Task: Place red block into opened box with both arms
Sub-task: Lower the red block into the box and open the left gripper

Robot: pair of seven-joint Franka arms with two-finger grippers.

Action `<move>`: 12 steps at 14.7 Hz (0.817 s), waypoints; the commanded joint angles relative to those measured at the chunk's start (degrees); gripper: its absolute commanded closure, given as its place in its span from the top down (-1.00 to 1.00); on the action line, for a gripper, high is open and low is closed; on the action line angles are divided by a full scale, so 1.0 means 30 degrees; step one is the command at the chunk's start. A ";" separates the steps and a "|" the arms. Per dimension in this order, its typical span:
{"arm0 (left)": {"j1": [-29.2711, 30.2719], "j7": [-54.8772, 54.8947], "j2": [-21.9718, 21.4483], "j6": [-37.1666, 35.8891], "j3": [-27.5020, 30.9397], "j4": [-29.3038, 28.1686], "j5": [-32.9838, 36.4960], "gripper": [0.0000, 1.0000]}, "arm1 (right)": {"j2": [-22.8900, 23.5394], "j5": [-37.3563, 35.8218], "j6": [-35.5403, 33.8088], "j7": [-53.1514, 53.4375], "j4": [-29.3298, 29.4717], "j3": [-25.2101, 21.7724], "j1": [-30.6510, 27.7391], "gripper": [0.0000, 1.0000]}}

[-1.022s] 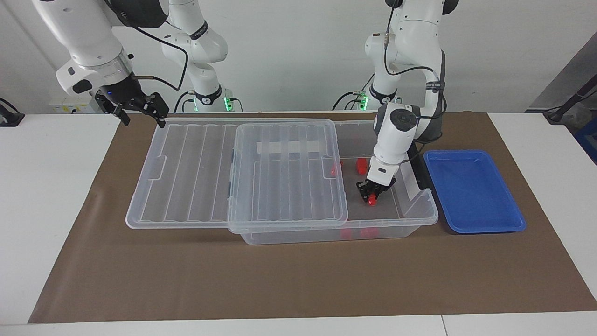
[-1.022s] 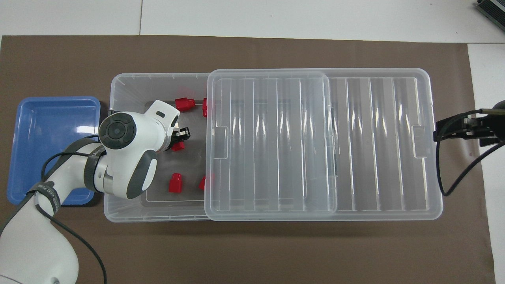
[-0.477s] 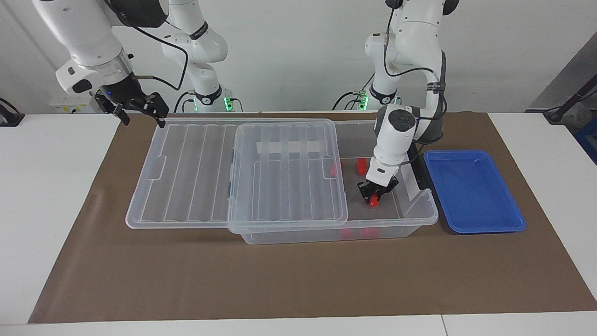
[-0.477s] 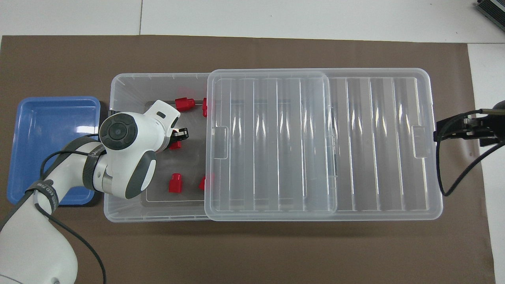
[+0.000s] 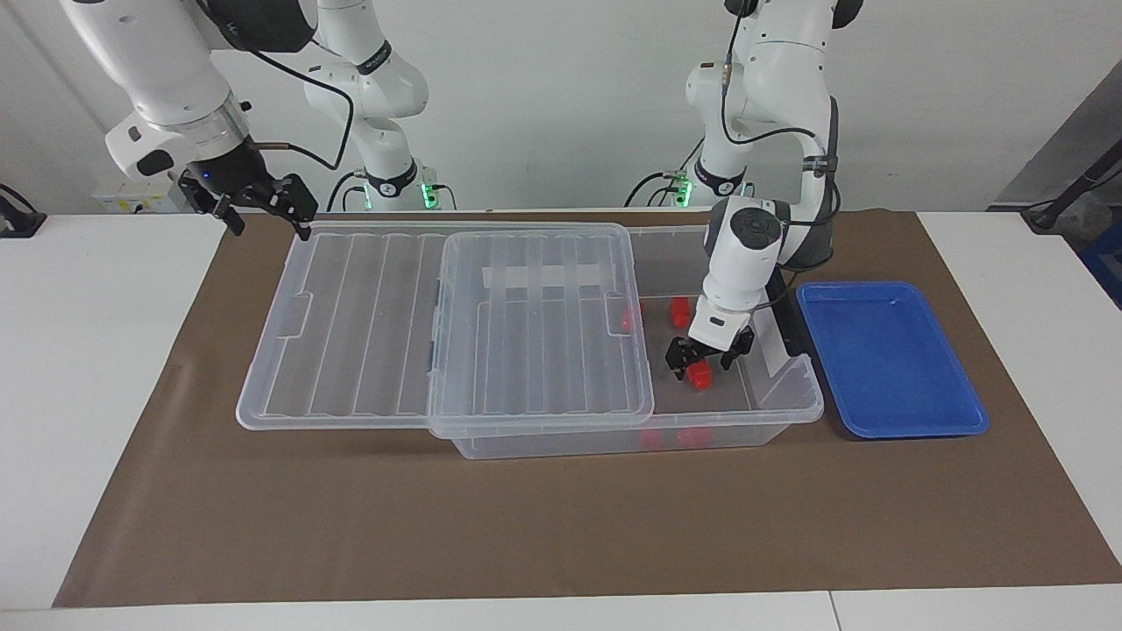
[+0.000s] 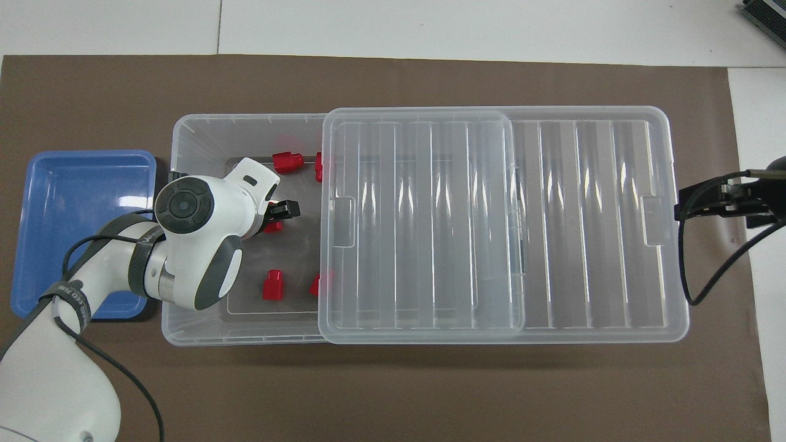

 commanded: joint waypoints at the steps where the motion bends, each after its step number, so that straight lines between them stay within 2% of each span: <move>1: -0.0141 0.0068 -0.1106 -0.1543 0.0193 0.0015 0.0431 1.00 | -0.0542 0.0026 0.0418 0.0410 -0.0724 0.0099 -0.0183 1.00; 4: -0.0199 0.0010 -0.1724 -0.3418 0.0193 0.0658 0.0431 1.00 | -0.1009 0.0026 0.1619 0.0322 -0.1864 0.0099 -0.0212 1.00; 7: -0.0258 0.0009 -0.2426 -0.5379 0.0164 0.1478 0.0431 1.00 | -0.1011 0.0026 0.1679 0.0352 -0.1983 0.0070 -0.0212 1.00; 12: -0.0141 0.0243 -0.3249 -0.9890 0.0192 0.4081 0.0431 1.00 | -0.1216 0.0026 0.3170 0.0059 -0.2950 0.0099 -0.0855 0.99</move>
